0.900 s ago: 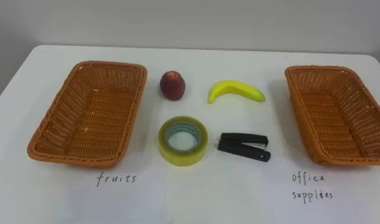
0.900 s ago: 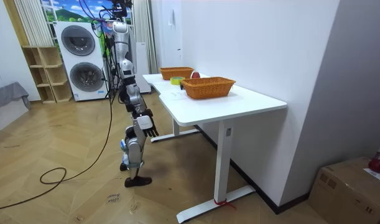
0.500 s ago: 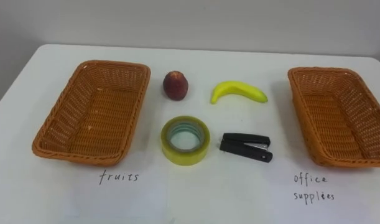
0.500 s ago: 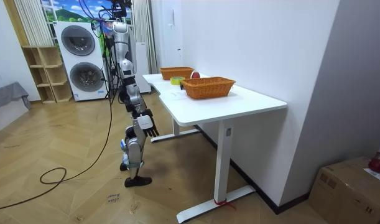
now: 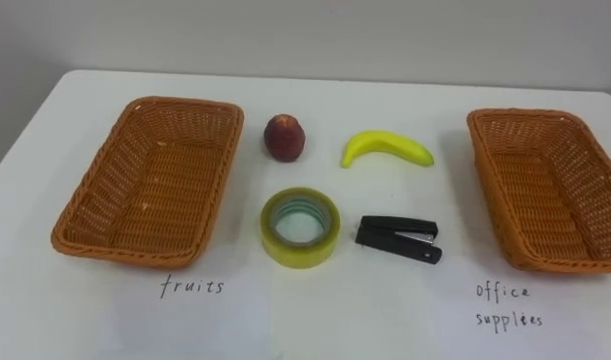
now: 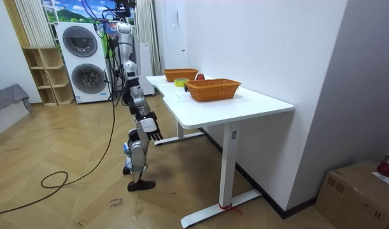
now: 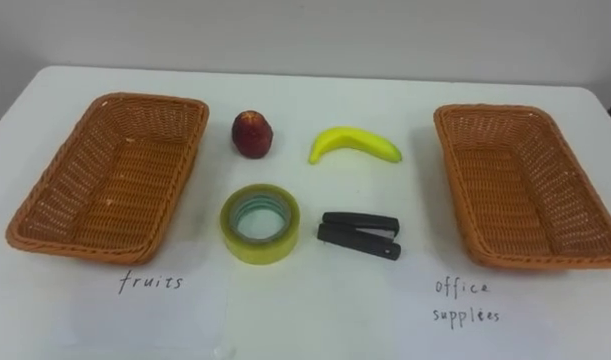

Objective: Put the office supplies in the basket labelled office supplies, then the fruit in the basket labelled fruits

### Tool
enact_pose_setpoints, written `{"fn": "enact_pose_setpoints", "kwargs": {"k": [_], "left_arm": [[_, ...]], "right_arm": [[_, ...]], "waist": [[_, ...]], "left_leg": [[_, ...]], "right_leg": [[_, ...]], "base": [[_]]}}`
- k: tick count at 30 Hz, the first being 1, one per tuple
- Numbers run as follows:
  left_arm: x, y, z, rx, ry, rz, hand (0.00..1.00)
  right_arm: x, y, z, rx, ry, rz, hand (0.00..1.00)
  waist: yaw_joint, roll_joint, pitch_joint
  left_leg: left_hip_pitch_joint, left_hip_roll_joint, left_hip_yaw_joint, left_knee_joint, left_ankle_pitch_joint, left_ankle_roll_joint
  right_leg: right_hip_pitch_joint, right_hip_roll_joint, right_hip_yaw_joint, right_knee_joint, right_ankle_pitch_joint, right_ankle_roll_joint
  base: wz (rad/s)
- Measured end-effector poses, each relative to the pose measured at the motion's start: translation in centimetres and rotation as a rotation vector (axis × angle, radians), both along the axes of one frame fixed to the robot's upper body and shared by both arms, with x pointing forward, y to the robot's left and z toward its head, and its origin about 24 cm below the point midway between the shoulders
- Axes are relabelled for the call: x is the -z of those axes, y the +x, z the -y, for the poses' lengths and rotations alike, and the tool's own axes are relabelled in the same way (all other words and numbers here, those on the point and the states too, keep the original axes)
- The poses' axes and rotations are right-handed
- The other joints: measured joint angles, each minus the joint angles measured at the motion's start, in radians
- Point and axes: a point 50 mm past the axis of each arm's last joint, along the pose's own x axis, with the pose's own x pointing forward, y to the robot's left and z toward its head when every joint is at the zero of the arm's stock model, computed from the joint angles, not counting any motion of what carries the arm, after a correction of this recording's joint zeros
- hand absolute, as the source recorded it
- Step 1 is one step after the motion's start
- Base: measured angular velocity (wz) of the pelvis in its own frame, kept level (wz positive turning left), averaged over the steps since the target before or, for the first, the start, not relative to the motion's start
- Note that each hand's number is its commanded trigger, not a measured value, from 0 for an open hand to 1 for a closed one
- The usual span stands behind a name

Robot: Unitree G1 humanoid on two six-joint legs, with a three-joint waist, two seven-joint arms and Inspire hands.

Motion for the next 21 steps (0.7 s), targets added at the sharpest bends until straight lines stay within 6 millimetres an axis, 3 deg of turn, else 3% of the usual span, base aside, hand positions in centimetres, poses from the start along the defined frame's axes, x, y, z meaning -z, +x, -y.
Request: {"fn": "enact_pose_setpoints", "kwargs": {"k": [8,10,17,21], "left_arm": [[0.0,-0.4,-0.1,-0.012,-0.007,-0.005,0.00],[0.0,-0.9,-0.3,-0.031,-0.011,-0.014,0.00],[-0.1,-2.1,-1.1,-0.094,-0.003,-0.048,0.00],[-0.1,-2.6,-1.5,-0.143,-0.007,-0.061,0.00]], "right_arm": [[0.0,-0.7,0.4,0.089,-0.019,-0.016,0.00],[0.0,-0.9,0.7,0.137,-0.031,-0.019,0.00],[-0.1,-3.7,2.0,0.396,-0.079,-0.100,0.00],[-0.4,-5.9,2.9,0.594,-0.128,-0.165,0.00]], "waist": [[-0.025,0.000,-0.0023],[-0.045,-0.002,-0.0012],[-0.084,-0.009,-0.0028],[-0.106,-0.018,0.0022]], "left_leg": [[0.006,0.001,0.012,0.001,0.000,0.000],[0.015,0.001,0.012,-0.002,0.000,0.000],[0.029,0.003,0.013,-0.005,0.000,0.000],[0.037,0.001,0.022,-0.012,0.000,0.000]], "right_leg": [[0.002,0.002,0.009,0.002,0.001,-0.001],[0.009,0.002,0.010,0.003,0.001,-0.001],[0.016,0.003,0.018,0.014,0.000,0.000],[0.016,0.003,0.033,0.017,-0.001,0.001]], "base": [[-0.04],[0.00],[0.00],[-0.09]]}}
